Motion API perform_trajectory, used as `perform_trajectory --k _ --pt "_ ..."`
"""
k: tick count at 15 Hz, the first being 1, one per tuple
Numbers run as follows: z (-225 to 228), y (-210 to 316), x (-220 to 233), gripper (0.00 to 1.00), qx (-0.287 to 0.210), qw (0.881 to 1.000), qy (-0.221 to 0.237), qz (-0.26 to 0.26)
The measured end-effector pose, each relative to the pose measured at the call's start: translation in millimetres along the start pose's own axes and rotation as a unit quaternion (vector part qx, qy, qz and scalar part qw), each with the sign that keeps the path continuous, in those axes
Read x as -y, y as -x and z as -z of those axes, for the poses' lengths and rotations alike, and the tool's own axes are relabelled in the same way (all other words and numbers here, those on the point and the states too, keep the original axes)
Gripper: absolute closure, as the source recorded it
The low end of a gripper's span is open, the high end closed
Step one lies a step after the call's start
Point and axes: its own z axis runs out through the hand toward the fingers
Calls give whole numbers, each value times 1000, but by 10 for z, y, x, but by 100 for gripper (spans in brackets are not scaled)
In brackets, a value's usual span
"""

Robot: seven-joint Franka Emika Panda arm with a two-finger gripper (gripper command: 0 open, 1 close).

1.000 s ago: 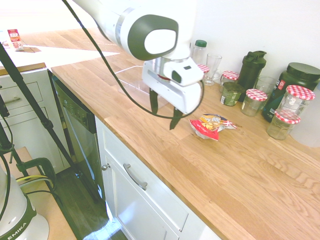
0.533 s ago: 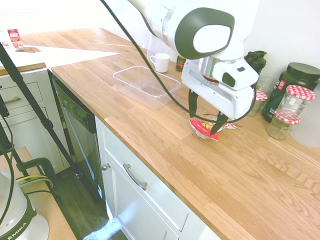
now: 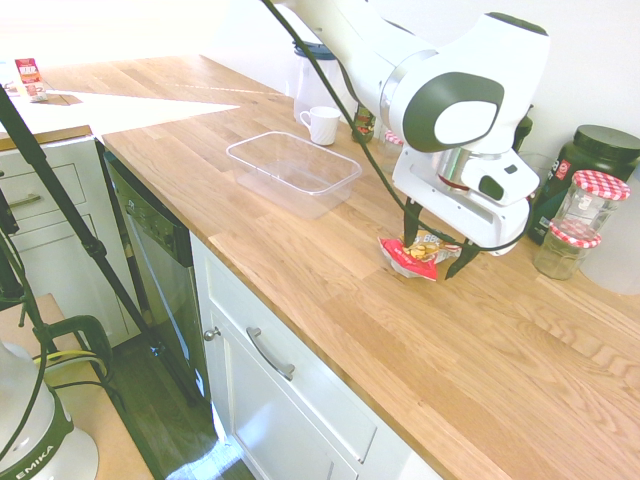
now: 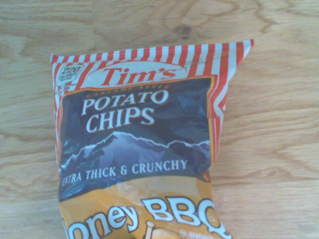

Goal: Put the chip bag into the container

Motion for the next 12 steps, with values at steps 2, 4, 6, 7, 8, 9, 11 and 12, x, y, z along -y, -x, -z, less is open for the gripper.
perform_trajectory --k 2,4,6,7,8,9,11,12 --pt "-5 -1 -2 100 3 1000 -4 3" --pt "-6 4 4 100 5 1000 -6 5" --pt "-11 6 7 100 7 1000 -9 9" --pt "-21 5 5 100 8 1000 -10 10" --pt "-37 2 0 100 10 1000 -10 12" --pt "-53 -1 -5 100 11 1000 -10 13" --pt "-83 0 -7 100 14 1000 -11 13" --pt "-89 4 -6 100 15 1000 -11 13"
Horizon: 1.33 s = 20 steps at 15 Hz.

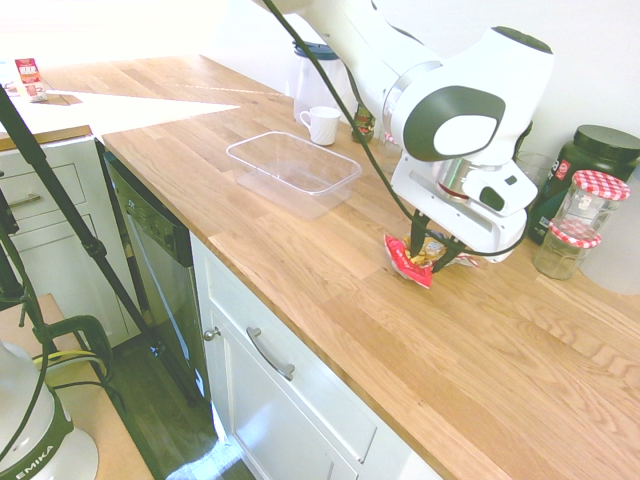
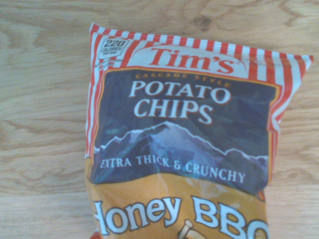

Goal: Put the chip bag into the container

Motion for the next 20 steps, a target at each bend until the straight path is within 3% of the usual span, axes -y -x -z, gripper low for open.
perform_trajectory --k 5,12,20 --pt "80 90 132 100 -5 1000 -5 12" --pt "665 718 520 100 -41 999 -16 27" --pt "1653 2360 1455 100 -102 993 -25 63"
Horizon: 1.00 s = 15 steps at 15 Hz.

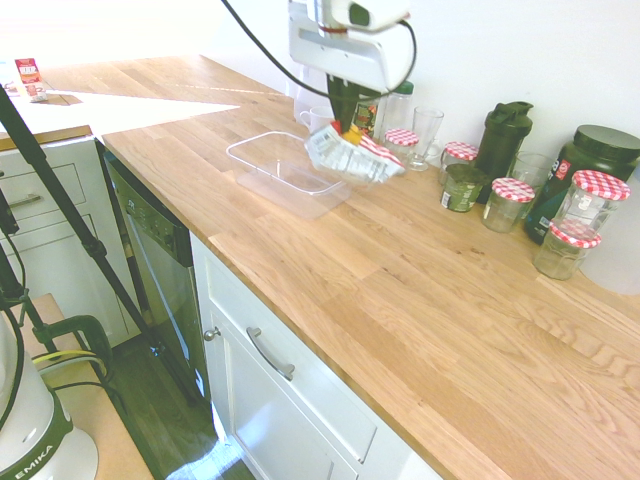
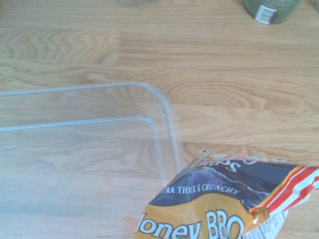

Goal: Put the chip bag into the container

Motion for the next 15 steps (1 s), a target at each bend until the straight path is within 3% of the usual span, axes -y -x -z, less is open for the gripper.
perform_trajectory --k 4,9,10,15 --pt "68 553 602 100 -18 1000 14 18" --pt "-646 602 1175 100 -2 998 57 20" --pt "-806 649 1246 0 5 998 65 21" --pt "-990 855 1389 0 15 997 73 26"
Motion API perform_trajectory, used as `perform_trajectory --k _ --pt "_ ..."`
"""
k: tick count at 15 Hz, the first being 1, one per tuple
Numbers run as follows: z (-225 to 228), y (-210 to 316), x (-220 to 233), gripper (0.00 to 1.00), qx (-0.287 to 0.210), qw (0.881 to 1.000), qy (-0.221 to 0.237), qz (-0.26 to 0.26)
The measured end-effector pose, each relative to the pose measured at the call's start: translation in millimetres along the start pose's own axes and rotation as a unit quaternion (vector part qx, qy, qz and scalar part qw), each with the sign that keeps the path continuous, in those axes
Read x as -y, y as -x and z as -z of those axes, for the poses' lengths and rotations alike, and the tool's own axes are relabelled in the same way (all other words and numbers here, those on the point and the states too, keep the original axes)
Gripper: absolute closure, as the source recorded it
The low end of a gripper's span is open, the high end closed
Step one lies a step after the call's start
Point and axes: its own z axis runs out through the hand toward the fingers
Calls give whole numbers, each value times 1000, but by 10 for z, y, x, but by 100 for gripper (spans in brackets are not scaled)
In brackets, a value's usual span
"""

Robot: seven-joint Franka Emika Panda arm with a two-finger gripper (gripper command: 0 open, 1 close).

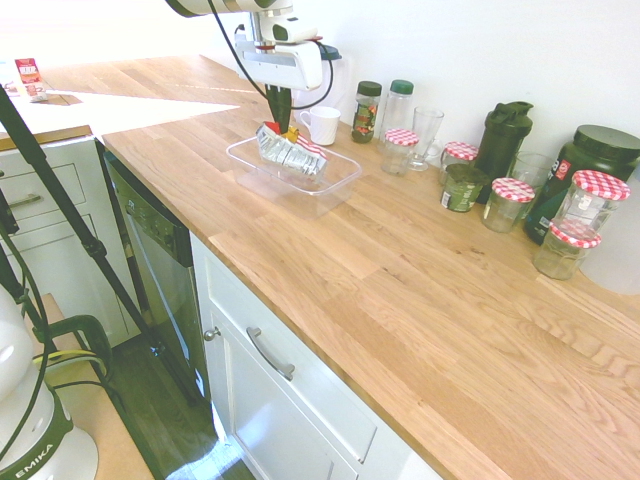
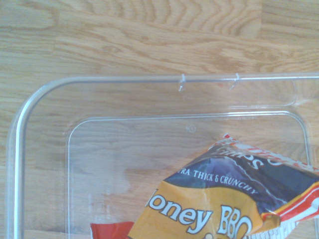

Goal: Put the chip bag into the container

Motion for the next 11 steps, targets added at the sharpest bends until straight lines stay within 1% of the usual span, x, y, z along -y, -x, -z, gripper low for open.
perform_trajectory --k 5,8,11 --pt "-58 -42 -35 0 2 1000 7 -5" --pt "-65 47 3 0 1 1000 7 -7" --pt "119 172 25 0 -7 1000 -5 -14"
